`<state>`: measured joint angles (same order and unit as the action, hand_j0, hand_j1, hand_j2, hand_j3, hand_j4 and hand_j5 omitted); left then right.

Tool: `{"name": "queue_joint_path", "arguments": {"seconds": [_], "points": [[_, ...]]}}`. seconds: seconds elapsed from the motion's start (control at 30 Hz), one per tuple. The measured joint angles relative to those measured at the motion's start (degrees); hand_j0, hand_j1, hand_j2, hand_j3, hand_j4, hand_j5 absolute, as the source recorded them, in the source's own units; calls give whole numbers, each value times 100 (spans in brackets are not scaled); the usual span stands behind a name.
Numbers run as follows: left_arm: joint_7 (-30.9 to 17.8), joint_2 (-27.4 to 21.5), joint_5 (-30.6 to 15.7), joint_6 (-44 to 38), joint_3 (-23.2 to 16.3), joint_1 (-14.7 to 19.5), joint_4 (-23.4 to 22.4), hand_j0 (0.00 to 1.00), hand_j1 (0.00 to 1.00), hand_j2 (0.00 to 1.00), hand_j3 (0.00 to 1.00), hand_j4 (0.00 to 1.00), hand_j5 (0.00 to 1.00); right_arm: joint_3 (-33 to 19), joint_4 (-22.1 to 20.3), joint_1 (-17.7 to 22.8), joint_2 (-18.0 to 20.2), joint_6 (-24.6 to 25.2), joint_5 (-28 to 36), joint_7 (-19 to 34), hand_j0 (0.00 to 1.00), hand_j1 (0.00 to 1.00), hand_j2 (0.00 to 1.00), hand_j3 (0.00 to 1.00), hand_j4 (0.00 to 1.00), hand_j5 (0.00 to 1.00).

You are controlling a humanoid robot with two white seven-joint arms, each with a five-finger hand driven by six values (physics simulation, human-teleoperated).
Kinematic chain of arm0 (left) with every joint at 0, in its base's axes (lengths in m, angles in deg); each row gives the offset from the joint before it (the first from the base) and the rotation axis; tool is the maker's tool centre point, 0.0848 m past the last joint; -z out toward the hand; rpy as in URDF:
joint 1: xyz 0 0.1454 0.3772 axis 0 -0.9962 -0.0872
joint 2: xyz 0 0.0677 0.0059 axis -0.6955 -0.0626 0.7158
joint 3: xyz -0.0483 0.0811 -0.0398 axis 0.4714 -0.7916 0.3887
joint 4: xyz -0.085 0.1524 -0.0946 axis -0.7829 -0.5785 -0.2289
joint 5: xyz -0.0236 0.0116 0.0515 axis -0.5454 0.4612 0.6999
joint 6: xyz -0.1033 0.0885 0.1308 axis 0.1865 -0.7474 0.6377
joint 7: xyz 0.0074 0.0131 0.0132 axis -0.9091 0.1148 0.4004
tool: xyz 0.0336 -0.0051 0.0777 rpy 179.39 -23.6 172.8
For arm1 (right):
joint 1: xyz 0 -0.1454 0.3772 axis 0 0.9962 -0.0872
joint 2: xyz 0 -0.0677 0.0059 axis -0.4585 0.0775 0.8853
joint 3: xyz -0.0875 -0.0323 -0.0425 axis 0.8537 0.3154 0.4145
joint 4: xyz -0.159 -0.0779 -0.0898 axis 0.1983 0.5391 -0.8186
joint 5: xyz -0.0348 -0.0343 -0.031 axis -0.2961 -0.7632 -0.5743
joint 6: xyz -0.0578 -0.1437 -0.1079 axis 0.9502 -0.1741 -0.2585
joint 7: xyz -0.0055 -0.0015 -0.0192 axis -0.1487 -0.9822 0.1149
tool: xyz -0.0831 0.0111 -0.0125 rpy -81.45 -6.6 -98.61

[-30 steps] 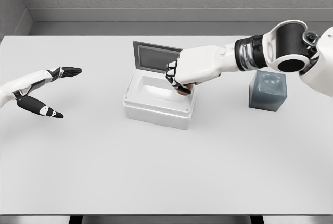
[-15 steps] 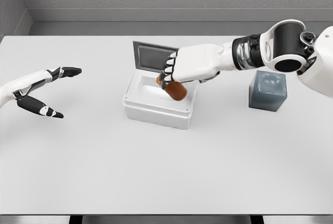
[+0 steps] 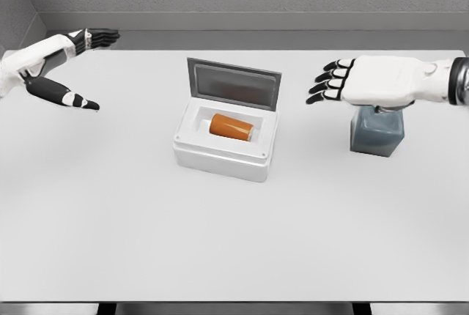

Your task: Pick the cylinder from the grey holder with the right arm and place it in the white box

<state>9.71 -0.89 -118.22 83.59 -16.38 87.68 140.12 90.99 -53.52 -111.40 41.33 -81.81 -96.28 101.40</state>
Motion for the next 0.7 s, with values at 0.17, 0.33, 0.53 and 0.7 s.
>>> {"name": "queue_joint_path", "arguments": {"seconds": [0.17,0.33,0.53,0.7], "points": [[-1,1313,378,-656,8,273,-808,100,100,100,100,100,100,-565,-6,18,464,-1,62,-1,100,100,100,100,100,100],[-1,1883,642,-757,15,334,-1117,100,100,100,100,100,100,-647,-27,132,530,-2,92,-1,100,100,100,100,100,100],[-1,2018,692,-771,0,334,-892,100,100,100,100,100,100,-664,-50,132,503,-2,100,-2,100,100,100,100,100,100],[-1,2007,705,-717,-138,264,-686,100,100,100,100,100,100,-662,-66,132,495,-2,99,-1,100,100,100,100,100,100]]}}
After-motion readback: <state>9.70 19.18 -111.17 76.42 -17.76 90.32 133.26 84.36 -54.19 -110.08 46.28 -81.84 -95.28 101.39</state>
